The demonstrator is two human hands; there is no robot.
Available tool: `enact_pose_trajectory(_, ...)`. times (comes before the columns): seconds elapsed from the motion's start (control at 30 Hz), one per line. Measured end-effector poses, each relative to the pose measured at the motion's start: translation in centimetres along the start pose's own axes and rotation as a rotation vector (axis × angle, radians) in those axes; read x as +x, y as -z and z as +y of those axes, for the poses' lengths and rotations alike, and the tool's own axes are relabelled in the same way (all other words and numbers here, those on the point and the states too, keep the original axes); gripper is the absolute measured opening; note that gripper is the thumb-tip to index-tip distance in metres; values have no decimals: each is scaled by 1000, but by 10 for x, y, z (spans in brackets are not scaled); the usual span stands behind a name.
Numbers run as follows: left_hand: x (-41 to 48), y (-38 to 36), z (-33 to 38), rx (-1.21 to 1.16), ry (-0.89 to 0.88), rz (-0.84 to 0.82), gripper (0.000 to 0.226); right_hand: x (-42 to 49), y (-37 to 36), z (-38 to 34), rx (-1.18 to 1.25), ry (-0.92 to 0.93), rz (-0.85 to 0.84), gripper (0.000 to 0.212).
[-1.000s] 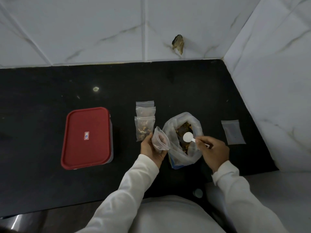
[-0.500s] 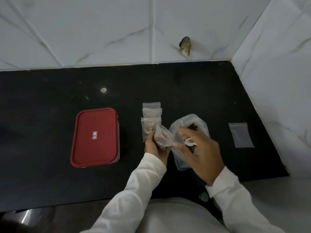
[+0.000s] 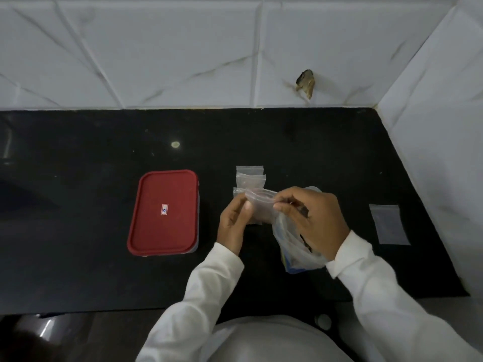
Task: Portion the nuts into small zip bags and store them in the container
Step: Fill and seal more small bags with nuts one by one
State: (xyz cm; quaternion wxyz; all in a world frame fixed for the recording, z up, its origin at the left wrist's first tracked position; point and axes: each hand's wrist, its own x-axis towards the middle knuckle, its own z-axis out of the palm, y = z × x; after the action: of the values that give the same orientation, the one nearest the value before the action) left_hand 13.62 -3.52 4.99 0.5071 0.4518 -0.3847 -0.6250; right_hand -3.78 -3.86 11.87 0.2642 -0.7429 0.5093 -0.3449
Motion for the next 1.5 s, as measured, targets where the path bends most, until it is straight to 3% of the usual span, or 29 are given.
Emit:
enact_pose_trajectory(0.17, 8, 4, 33, 239, -159, -44, 28, 20, 11, -2, 56, -41, -113, 13)
enact_pose_trajectory(0.27, 11, 5, 42, 345, -208, -51, 26, 27, 12, -3, 55, -42, -144, 11)
enact_pose_trajectory(0.4, 6, 0, 49, 353, -229, 52, 20, 31, 7, -5, 109, -102, -42, 10)
enact_pose_trajectory(0.57, 6, -6, 56, 390, -167, 159, 11, 26, -9, -6, 378, -352, 152, 20)
enact_pose_trajectory(0.7, 5, 0, 59, 720, -275, 113, 12, 23, -16, -7, 525, -479, 222, 24)
enact_pose_trajectory(0.8, 1, 1, 62, 862, -472, 145, 17, 20, -19, -8, 590, -531, 266, 18)
enact_pose_trajectory(0.9, -1, -4, 67, 820, -560, 211, 11, 21, -23, -11, 597, -532, 284, 10)
enact_pose_trajectory(1.1, 12, -6, 64, 383, -231, 162, 15, 25, -29, -19, 615, -516, 249, 14)
enact_pose_trajectory(1.23, 13, -8, 66, 216, -86, 177, 13, 26, -32, -21, 600, -545, 252, 17)
enact_pose_trajectory(1.5, 14, -17, 58, 175, -5, 190, 2, 28, -39, -22, 518, -610, 268, 15)
